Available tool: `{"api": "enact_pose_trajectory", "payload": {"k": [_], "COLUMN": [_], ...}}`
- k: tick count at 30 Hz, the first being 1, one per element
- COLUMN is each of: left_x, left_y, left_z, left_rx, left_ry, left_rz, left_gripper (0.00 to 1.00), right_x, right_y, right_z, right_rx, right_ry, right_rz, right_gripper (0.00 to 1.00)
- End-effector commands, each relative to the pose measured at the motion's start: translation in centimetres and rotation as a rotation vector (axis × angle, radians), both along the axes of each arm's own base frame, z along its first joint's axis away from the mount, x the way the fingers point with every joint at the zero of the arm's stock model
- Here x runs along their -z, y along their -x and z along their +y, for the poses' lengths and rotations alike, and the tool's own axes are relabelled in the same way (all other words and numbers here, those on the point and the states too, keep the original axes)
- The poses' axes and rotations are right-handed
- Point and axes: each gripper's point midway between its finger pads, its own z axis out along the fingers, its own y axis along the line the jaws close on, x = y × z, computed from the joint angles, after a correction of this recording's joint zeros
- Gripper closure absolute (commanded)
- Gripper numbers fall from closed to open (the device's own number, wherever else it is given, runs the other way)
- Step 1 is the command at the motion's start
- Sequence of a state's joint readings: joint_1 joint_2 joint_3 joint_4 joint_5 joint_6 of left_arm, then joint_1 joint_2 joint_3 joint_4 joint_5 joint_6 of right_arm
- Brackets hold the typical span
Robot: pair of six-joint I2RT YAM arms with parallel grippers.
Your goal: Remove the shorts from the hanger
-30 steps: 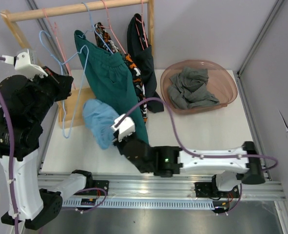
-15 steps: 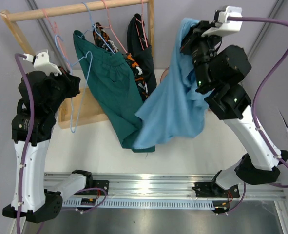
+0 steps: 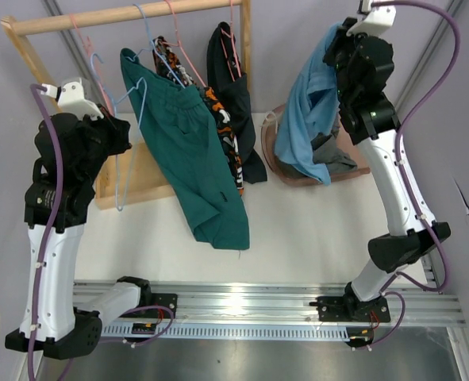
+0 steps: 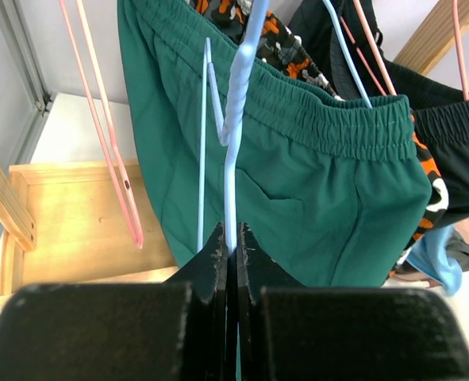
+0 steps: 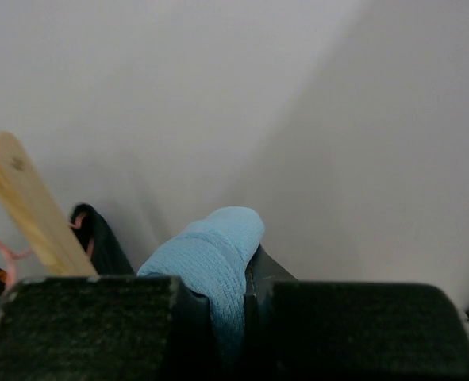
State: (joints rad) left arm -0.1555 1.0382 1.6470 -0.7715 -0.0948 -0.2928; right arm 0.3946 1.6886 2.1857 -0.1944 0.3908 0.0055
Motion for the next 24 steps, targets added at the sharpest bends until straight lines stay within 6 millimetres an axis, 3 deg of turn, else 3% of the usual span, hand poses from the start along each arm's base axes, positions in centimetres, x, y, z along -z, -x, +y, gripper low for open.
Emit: {"api": "enact_pose_trajectory", "payload": {"k": [1, 2, 3, 5, 6, 8, 10, 11, 13, 14, 15, 16, 17, 18, 19, 20, 21, 23, 24], "left_x": [-1.5, -1.5, -1.7, -2.1, -2.1, -2.9, -3.5, -4.6, -5.6, -5.6, -5.9, -6.5, -6.6, -8.4, -7.7, -7.8, -9.3, -8.6, -9.2], "left_y": [-0.7, -0.9, -1.0, -1.6, -1.8, -2.3, -2.7, -3.1, -3.7, -4.1, -5.0, -5.1, -5.5, -5.2, -6.3, -6.6, -6.4, -8.0, -8.2], "left_z": [0.2, 0.3, 0.3, 0.5, 0.6, 0.8, 0.8, 0.8, 0.7, 0.7, 0.7, 0.8, 0.9, 1.2, 1.6, 1.8, 2.1, 2.5, 2.7], "left_rx": [-0.014, -0.016, -0.02, -0.028, -0.037, -0.046, -0.049, -0.05, -0.047, -0.047, -0.05, -0.052, -0.06, -0.07, -0.095, -0.108, -0.121, -0.153, -0.163], "left_ry": [-0.022, -0.026, -0.03, -0.041, -0.046, -0.055, -0.058, -0.057, -0.059, -0.066, -0.07, -0.075, -0.092, -0.093, -0.108, -0.117, -0.116, -0.131, -0.131], "left_rz": [-0.063, -0.063, -0.065, -0.065, -0.058, -0.067, -0.079, -0.1, -0.111, -0.103, -0.099, -0.108, -0.105, -0.144, -0.113, -0.109, -0.144, -0.116, -0.127], "left_gripper": [1.0, 1.0, 1.0, 1.0, 1.0, 1.0, 1.0, 1.0, 1.0, 1.0, 1.0, 1.0, 1.0, 1.0, 1.0, 1.0, 1.0, 1.0, 1.0], "right_x": [-0.7, 1.0, 4.8, 7.8, 12.4, 16.4, 23.2, 25.4, 31.2, 33.0, 33.5, 37.1, 36.3, 35.9, 36.4, 38.3, 37.9, 39.5, 38.7], "right_y": [0.4, -0.3, -1.6, -1.9, -2.8, -2.9, -3.5, -3.7, -3.0, -2.7, -2.3, -0.5, 0.6, 1.1, 2.1, 3.4, 4.3, 6.1, 6.8], "right_z": [-1.0, -1.9, -1.9, -2.2, -2.3, -2.0, -1.1, -0.9, -0.7, -0.5, -0.1, 0.4, 0.6, 0.9, 1.4, 1.4, 1.4, 1.5, 1.6], "right_rx": [-0.06, -0.041, -0.035, -0.042, -0.039, -0.06, -0.095, -0.093, -0.076, -0.079, -0.094, -0.114, -0.133, -0.15, -0.165, -0.166, -0.167, -0.177, -0.192], "right_ry": [-0.097, -0.103, -0.099, -0.153, -0.153, -0.192, -0.18, -0.197, -0.201, -0.209, -0.236, -0.229, -0.238, -0.252, -0.249, -0.241, -0.251, -0.249, -0.255], "right_rz": [-0.086, -0.057, 0.005, 0.04, 0.112, 0.183, 0.354, 0.421, 0.609, 0.65, 0.642, 0.702, 0.669, 0.631, 0.636, 0.674, 0.667, 0.702, 0.683], "right_gripper": [1.0, 1.0, 1.0, 1.0, 1.0, 1.0, 0.26, 0.01, 0.0, 0.01, 0.01, 0.01, 0.01, 0.01, 0.01, 0.01, 0.01, 0.01, 0.0]}}
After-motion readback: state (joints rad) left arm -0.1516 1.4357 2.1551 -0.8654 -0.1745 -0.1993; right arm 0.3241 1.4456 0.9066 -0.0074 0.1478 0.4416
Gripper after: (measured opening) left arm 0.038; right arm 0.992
